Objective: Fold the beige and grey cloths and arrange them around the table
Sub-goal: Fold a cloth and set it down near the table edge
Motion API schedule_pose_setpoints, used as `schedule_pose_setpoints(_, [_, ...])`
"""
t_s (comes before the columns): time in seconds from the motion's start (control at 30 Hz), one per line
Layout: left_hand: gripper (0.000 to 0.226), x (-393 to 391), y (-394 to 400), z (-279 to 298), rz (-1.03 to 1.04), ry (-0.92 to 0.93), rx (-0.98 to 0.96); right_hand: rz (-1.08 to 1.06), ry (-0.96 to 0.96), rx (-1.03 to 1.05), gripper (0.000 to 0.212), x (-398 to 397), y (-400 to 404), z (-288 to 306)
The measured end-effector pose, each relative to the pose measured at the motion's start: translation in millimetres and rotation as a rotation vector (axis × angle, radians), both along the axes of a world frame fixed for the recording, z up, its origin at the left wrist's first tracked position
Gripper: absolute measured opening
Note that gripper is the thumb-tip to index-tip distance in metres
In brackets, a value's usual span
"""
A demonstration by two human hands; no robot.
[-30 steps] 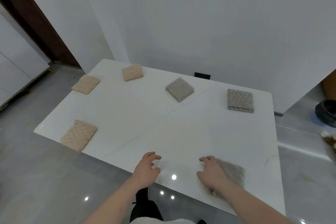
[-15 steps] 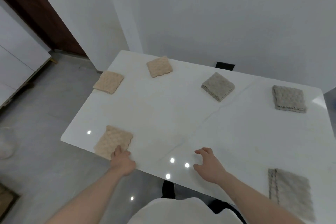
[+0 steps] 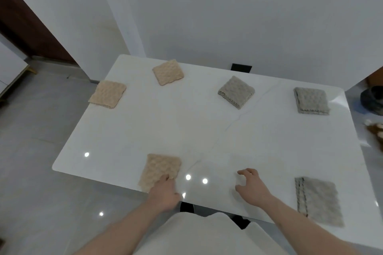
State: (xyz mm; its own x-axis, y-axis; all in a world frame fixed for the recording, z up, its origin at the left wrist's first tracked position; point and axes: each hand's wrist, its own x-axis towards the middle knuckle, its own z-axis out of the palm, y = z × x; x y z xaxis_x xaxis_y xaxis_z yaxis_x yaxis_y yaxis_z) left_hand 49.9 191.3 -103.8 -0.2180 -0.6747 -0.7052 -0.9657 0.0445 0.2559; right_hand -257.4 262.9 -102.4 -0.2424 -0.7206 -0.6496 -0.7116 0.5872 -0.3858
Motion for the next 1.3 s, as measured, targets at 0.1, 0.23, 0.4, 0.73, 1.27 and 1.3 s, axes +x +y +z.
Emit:
schedule_pose_setpoints(0.1, [0.052, -17.8, 9.3, -4.4, -0.060, -0.075, -0.019, -0.069, 0.031, -0.011, 0.060, -23.7, 21.0, 0.4])
schedule_pose_setpoints(0.23, [0.050, -26.4, 10.4, -9.6, -0.074, -0.119, -0.029, -0.212, 0.123, -0.062, 0.060, -66.6, 54.4, 2.1])
schedule_pose_setpoints(0.4, [0.047, -42.5, 15.4, -11.6, 0.020, -0.135, -0.004, -0.368, 0.217, -0.017, 0.061, -123.6, 91.6, 1.6])
schedule_pose_setpoints(0.73, [0.059, -79.1, 55.3, -8.5, 0.156, -0.185, -0.101, -0.471, 0.039, 0.027, 0.071, -177.0, 122.6, -18.2])
schedule_pose_setpoints(1.27, [0.054, -186.0, 67.3, 26.3, 0.128, 0.174, -0.311, -0.254, 0.098, 0.067, 0.058, -204.8, 125.3, -28.8])
schedule_pose_setpoints(1.3, [0.054, -189.1, 69.2, 25.4, 0.117, 0.173, -0.300, -0.251, 0.078, 0.084, 0.062, -204.5, 128.6, -30.8])
